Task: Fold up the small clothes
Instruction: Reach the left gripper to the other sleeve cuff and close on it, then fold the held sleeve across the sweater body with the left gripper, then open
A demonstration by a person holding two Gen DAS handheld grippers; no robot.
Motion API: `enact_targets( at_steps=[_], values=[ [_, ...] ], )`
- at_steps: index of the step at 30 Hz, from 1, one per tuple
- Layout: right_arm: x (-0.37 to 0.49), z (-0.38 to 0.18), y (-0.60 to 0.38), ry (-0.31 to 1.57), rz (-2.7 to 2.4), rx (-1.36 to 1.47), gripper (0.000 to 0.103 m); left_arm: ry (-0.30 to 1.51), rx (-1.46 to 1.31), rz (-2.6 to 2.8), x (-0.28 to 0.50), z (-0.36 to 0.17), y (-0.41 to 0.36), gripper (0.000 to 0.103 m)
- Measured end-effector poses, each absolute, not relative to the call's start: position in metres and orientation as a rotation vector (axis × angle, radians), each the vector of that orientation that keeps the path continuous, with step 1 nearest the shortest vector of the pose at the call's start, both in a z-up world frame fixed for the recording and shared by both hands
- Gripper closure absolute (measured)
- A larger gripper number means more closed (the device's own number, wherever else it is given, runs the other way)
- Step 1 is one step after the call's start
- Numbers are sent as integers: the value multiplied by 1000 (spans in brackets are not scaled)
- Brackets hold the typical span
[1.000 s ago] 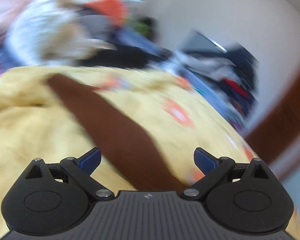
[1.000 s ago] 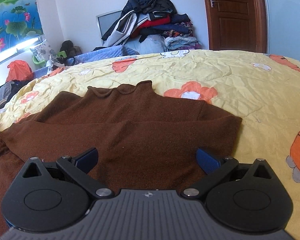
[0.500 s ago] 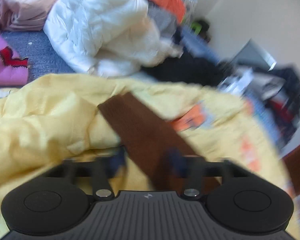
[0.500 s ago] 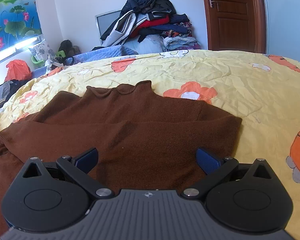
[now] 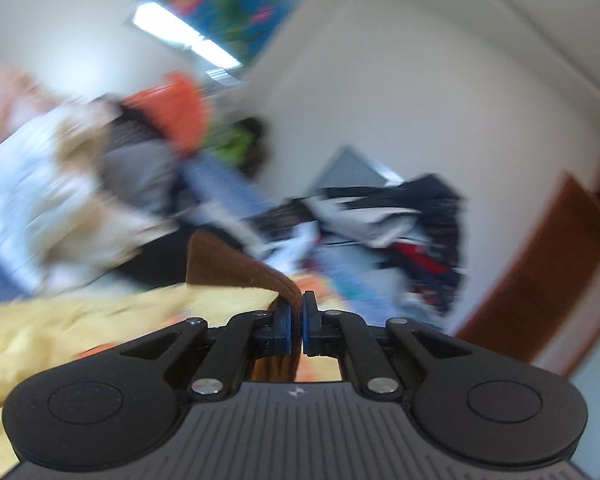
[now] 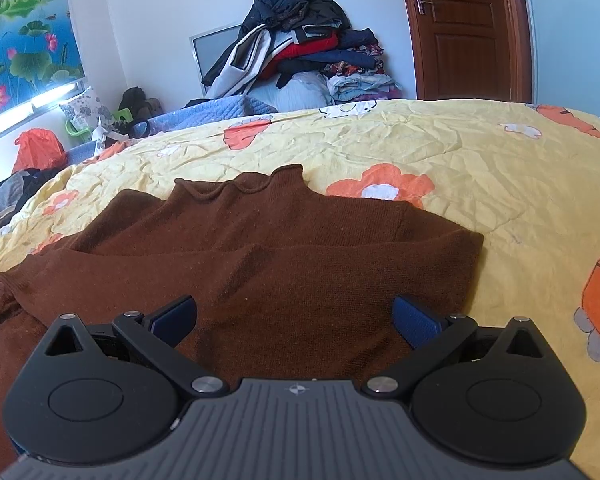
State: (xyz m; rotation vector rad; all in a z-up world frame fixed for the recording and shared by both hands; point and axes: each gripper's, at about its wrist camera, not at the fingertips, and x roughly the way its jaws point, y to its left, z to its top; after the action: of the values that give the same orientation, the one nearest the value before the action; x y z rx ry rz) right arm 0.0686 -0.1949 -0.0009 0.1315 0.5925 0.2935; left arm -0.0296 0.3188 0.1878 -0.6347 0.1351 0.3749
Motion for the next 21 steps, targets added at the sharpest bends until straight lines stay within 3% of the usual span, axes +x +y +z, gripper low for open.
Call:
enact_targets(
  at_steps=[5, 10, 14, 17, 18, 19, 21],
  values=[
    [68, -1, -196, 589, 297, 146, 0, 131, -595, 199, -13, 216, 252, 98],
    [68, -1, -199, 585, 301, 169, 0, 254, -565, -54, 38, 193, 152, 98],
    [67, -1, -202, 579, 308, 196, 0, 456, -514, -357, 80, 159, 61, 98],
    [67, -1, -206, 575, 314, 219, 0, 683, -480, -436, 100, 130, 33, 85],
    [67, -2, -207, 573, 318, 231, 0, 716, -505, -424, 99, 119, 37, 71],
    [67, -2, -210, 570, 321, 246, 0, 708, -551, -399, 93, 107, 48, 44],
    [66, -3, -215, 563, 330, 284, 0, 632, -634, -282, 71, 82, 73, 5]
  ],
)
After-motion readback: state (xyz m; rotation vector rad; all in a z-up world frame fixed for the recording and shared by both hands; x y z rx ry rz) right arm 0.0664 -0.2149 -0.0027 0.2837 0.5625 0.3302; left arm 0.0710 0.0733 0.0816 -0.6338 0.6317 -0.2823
